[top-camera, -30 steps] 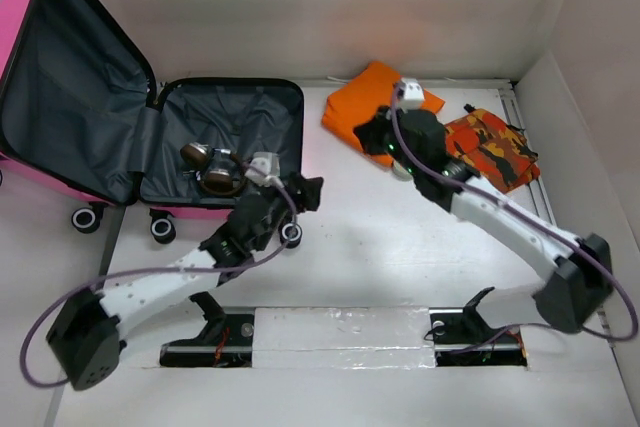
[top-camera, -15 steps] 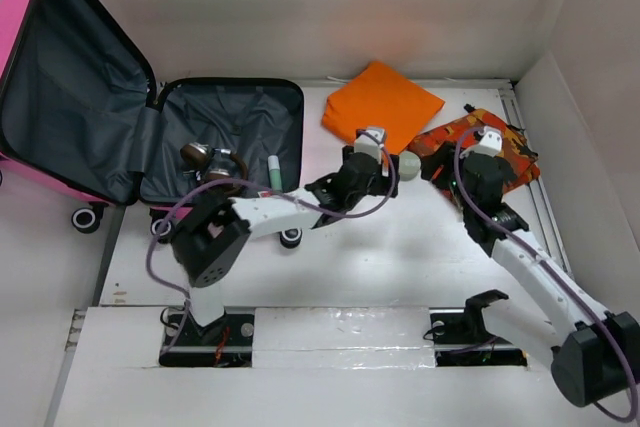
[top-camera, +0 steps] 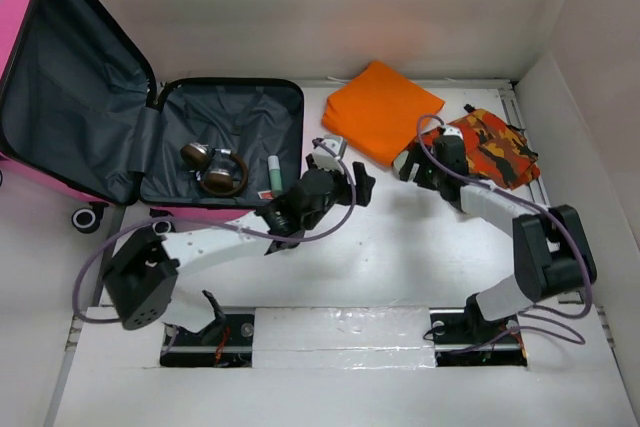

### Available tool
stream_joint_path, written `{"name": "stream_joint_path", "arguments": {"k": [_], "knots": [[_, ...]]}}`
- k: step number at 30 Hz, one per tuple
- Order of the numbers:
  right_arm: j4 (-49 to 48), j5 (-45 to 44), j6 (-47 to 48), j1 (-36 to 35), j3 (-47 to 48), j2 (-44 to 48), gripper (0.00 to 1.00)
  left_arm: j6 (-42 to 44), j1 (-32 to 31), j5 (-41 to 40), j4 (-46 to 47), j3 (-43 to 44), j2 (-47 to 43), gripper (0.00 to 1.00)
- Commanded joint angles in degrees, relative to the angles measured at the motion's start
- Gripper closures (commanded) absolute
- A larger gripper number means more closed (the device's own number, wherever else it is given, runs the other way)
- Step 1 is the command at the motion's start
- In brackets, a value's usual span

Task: Pack the luggage

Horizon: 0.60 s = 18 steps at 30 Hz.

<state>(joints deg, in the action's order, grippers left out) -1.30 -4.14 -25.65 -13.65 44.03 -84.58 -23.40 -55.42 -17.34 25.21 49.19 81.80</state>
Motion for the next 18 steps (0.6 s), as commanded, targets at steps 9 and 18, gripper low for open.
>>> {"name": "stream_joint_path", "arguments": {"k": [9,18], "knots": [[4.4,-2.0,1.6,-1.3,16.4,-14.6,0.08,1.3,2.2,-2.3,4.8,-11.2,-14.9,0.23],[13.4,-8.4,-1.6,-4.4,24.8,-21.2,0.04,0.2,2.7,-0.5,5.8,-14.7,-22.5,0.22]]}}
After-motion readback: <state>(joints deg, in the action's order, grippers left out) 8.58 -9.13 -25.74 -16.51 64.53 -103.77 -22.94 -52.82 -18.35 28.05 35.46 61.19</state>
